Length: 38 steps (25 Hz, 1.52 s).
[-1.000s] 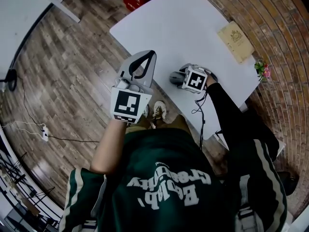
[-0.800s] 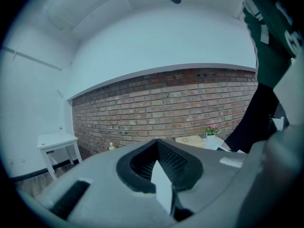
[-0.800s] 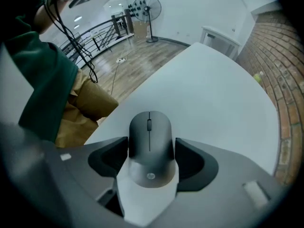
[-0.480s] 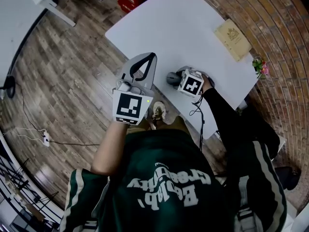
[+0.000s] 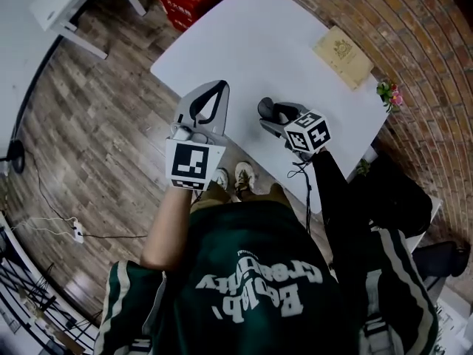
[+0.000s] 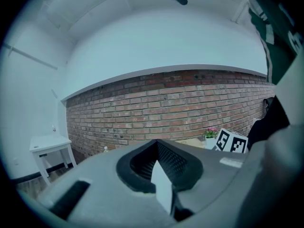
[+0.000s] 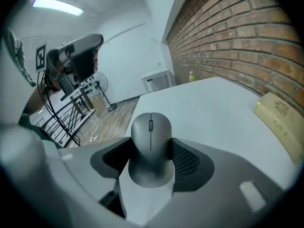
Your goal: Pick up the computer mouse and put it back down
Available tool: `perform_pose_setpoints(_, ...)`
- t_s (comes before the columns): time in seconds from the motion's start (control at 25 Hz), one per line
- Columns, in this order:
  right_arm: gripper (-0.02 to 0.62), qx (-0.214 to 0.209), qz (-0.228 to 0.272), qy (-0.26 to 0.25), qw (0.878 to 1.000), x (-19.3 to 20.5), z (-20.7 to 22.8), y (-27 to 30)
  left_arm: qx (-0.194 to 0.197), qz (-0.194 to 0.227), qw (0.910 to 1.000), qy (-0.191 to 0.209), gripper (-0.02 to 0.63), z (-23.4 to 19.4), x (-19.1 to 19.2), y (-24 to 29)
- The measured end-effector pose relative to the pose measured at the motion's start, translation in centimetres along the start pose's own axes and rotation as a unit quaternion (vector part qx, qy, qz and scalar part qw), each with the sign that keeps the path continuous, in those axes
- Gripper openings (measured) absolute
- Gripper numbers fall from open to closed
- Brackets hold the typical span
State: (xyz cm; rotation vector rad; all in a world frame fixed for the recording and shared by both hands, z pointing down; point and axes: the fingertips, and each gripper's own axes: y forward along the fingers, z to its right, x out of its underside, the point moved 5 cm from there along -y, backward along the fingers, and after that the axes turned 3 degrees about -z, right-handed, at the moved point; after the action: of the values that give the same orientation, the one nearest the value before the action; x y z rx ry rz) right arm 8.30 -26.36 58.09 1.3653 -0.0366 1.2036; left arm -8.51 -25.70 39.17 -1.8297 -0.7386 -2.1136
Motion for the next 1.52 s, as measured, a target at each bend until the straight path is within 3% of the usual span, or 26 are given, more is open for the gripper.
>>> perform_pose_setpoints(0.28,0.287,0.039,0.112,0.012,0.993,-4.4,-1.7,-3.6,0.002,0.012,0.9999,0.005,0.007,-0.3,-1.5,0.9)
perform_pose_setpoints(0.56,0.287,0.091,0.224,0.015,0.970,-9.3,-2.4,-8.9,0.007,0.032,0.9994,0.014,0.006,-0.5,-3.7,1.5)
perform_pose_setpoints(1.08,0.287,0.163,0.354,-0.047,0.919,-15.0,-5.0,-17.1,-0.014,0.062,0.9977,0.024,0.006,-0.8,-7.8,1.6)
perform_pose_setpoints(1.52,0.287,0.197,0.426,-0.074,0.880,-17.9,-6.9,-22.4,-0.022,0.093,0.9938,0.056,0.006,-0.4,-11.5,0.3)
